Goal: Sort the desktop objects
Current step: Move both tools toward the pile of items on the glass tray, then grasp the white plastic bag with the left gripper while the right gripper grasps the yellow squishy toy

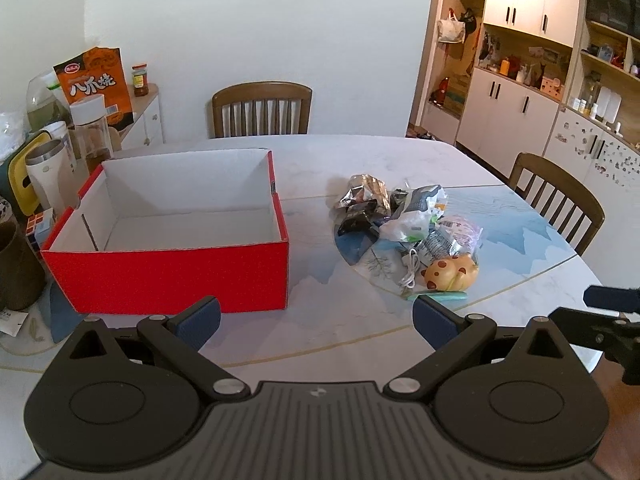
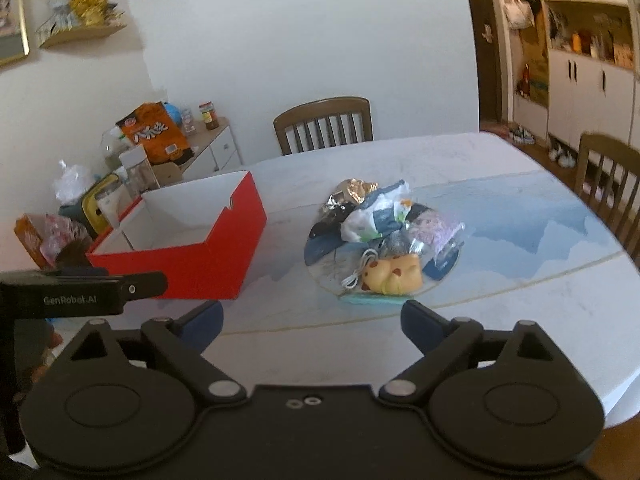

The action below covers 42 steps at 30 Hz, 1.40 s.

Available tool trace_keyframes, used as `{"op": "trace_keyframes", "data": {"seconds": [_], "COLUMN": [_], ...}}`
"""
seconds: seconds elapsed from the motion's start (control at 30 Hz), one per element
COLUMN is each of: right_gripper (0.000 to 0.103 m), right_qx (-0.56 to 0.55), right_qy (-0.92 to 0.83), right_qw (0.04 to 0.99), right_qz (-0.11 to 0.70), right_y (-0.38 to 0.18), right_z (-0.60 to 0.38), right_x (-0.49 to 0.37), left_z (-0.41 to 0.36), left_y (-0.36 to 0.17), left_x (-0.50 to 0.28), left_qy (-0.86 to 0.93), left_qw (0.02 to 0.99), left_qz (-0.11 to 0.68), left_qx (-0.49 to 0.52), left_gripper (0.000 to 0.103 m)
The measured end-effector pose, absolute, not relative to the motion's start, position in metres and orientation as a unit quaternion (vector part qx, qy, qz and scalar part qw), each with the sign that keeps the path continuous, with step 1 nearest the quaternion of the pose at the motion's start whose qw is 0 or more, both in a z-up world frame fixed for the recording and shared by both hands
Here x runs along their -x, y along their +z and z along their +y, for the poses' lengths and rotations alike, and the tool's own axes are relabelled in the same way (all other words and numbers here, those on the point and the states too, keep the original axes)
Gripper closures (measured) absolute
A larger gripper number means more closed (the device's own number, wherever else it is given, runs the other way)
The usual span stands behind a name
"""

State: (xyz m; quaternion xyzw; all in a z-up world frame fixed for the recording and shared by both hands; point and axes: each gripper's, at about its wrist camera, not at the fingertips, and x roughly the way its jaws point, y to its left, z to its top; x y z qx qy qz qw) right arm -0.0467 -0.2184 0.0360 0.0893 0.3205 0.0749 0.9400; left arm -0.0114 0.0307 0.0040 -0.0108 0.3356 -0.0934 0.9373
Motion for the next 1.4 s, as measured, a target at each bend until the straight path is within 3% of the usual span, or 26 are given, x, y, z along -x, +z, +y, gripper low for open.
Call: {"op": "trace_keyframes", "data": {"seconds": [0.83,1.4], "right_gripper": [0.026,0.025], "right_qx": [-0.048,-0.020], "right_qy": [0.069,0.081], "right_qw": [0.936,0.913], "right_qz": [0.342,0.399], "right_y": [0.007,-0.039], "right_z": [-0.256,-0.267], "right_x": [-0.041,-0.103], "left_z": [-0.005,-0.050], "left_y": [-0.012,-0.044], "left_x": [-0.039,-0.076], "left_qy": [-0.107,-0.133], "left_qw": [0.938,0.926], "left_qz": [0.328,0.354], "left_qx": [0.006,-0.008], "left_gripper": [0.000,0.000]}}
